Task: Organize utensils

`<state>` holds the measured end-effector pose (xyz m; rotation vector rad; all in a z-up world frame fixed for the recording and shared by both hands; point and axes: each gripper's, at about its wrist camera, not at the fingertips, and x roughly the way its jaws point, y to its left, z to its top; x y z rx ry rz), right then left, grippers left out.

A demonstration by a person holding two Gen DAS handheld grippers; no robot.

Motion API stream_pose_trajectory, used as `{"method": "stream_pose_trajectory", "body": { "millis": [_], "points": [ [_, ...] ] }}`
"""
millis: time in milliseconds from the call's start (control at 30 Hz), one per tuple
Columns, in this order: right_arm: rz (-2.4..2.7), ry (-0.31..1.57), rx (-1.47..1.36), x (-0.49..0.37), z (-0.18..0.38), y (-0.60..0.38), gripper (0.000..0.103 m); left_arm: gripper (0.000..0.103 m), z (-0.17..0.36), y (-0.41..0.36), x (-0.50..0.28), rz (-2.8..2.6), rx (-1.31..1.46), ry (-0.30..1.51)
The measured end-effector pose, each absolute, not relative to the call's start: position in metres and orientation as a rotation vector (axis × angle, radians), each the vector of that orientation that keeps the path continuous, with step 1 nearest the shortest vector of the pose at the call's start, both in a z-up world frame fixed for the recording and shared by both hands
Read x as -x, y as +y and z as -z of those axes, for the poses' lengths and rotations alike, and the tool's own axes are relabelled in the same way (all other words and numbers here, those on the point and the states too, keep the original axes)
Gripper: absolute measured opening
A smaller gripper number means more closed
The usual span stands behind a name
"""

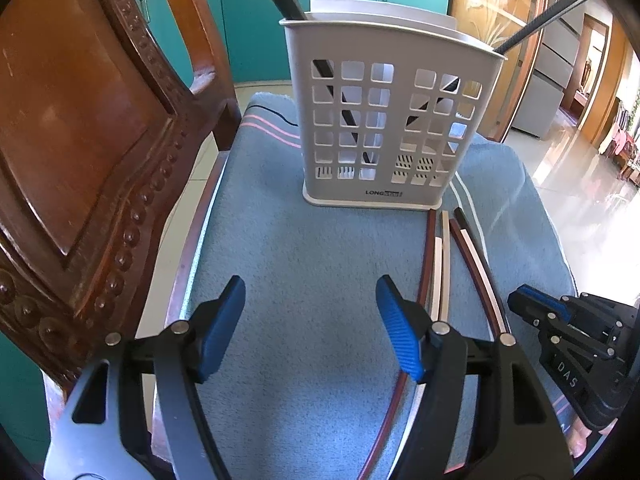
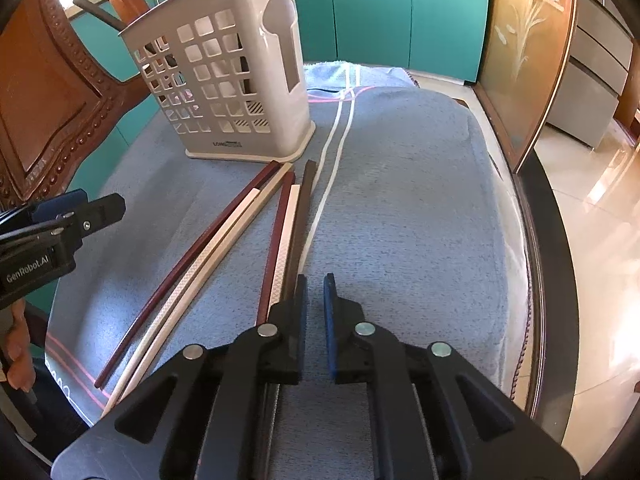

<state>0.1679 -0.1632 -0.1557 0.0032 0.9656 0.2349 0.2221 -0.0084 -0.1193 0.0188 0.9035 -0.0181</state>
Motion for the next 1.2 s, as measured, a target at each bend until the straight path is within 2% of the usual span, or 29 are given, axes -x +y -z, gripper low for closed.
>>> {"method": "stream_pose_trajectory", "body": {
  "millis": [133, 1200],
  "points": [
    [-0.220, 0.973, 0.002, -0.169, 0.157, -0.164, 0.024, 0.068, 0.123, -0.011, -0.222, 0.036, -0.022, 0.915],
    [-0.220, 0.992, -0.020, -0.171, 0.160, -0.167, 0.025, 0.068, 0.146, -0.049, -0.216, 0.181, -0.025, 1.000]
  ]
}}
